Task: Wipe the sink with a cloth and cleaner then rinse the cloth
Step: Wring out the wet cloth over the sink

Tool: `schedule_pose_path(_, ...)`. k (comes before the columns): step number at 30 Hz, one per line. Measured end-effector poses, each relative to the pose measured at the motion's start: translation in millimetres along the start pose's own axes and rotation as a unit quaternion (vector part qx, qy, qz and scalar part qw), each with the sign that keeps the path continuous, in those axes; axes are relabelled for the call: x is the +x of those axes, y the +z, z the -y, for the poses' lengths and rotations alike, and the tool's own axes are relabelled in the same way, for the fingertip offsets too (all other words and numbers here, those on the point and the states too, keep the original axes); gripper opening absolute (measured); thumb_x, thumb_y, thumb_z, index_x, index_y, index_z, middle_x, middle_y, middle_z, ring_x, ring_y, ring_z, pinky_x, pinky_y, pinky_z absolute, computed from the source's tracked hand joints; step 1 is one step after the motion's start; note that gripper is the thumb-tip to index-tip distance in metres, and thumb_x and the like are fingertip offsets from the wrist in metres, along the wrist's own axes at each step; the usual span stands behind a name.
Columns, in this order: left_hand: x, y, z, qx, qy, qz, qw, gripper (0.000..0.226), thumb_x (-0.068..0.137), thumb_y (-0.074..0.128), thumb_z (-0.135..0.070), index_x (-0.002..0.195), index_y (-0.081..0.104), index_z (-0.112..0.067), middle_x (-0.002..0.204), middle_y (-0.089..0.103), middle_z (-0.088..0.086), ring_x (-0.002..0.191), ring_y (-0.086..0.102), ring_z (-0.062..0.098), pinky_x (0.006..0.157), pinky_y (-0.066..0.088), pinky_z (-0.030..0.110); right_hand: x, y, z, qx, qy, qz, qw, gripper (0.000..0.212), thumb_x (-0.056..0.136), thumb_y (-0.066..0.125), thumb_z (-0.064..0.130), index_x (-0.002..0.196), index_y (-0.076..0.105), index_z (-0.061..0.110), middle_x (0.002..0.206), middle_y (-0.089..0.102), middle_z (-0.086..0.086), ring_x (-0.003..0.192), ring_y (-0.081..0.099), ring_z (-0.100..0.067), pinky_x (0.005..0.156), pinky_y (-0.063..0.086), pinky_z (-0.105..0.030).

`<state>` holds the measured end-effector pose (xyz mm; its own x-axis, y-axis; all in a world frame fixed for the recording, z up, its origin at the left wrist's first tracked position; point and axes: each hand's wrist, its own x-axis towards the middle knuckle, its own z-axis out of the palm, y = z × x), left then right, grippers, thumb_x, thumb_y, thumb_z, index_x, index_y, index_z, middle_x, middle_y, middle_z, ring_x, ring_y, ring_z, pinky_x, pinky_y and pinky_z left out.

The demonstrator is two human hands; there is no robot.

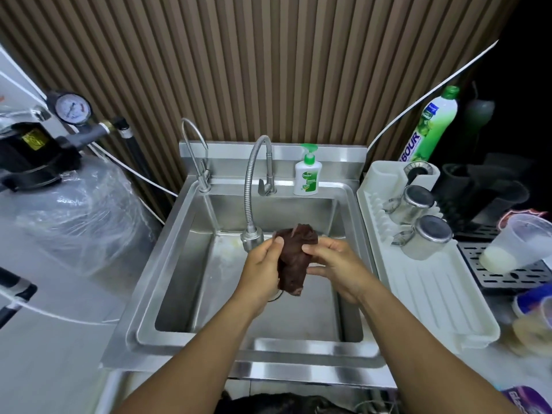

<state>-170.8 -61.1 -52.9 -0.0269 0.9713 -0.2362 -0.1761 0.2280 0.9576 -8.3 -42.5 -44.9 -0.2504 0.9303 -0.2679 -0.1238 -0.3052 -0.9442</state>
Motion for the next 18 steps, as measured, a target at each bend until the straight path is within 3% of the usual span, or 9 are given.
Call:
schedule_pose_path(2,-1,3,-5,-0.023,-0.003,-0.011,1.0,0.03,0.107,0.046,-0.026,0.103,0.072,-0.012,0.101,0.075,0.018,0.095,0.072,0.032,0.078,0.061,0.049,-1,2,3,0.021,-0.005,-0.005,1.0,0.02,0.094,0.06,0.004,0.11,0.071,0.0,0.101,0.074,-0.014,0.093,0.069,-0.023,0.087,0.054,-0.042)
schedule_pose_path(5,-1,0,-15,-0.021,0.013,-0.004,1.0,0.027,0.106,0.049,-0.023,0.104,0.075,-0.017,0.105,0.076,0.014,0.104,0.071,0.031,0.09,0.057,0.044,-1,6,8,0.052,-0.02,-0.015,0.998,0.023,0.094,0.055,-0.001,0.113,0.069,0.003,0.103,0.073,-0.014,0.092,0.069,-0.024,0.08,0.055,-0.039)
schedule_pose_path(8,-1,-6,-29,-0.047,0.0,0.013,0.999,0.026,0.103,0.052,-0.018,0.1,0.078,-0.019,0.105,0.076,0.014,0.102,0.072,0.028,0.086,0.057,0.04,-2,13,13,0.077,-0.039,-0.031,0.996,0.024,0.094,0.054,-0.002,0.109,0.07,0.009,0.103,0.072,-0.012,0.092,0.068,-0.025,0.08,0.055,-0.038)
schedule_pose_path(11,1,-13,-43,-0.012,0.03,0.04,0.999,0.016,0.097,0.065,-0.026,0.103,0.078,-0.018,0.105,0.076,0.014,0.103,0.072,0.03,0.09,0.057,0.044,-3,24,19,0.052,-0.062,-0.036,0.996,0.02,0.093,0.059,0.0,0.105,0.072,0.011,0.1,0.075,-0.01,0.094,0.071,-0.025,0.081,0.056,-0.038)
schedule_pose_path(15,6,-22,-54,0.034,0.047,0.034,0.998,0.007,0.093,0.071,-0.02,0.094,0.077,-0.016,0.095,0.077,0.017,0.088,0.072,0.028,0.082,0.059,0.043,-2,38,29,0.006,-0.09,-0.03,0.995,0.032,0.093,0.055,-0.005,0.114,0.073,0.011,0.105,0.076,-0.012,0.099,0.071,-0.025,0.086,0.056,-0.035)
schedule_pose_path(18,7,-26,-63,0.027,0.04,0.027,0.998,0.013,0.097,0.064,-0.013,0.091,0.076,-0.011,0.086,0.074,0.02,0.075,0.068,0.028,0.062,0.058,0.033,2,45,34,0.016,-0.091,-0.083,0.992,0.034,0.093,0.058,-0.004,0.118,0.066,0.018,0.098,0.077,-0.011,0.091,0.072,-0.023,0.086,0.055,-0.035)
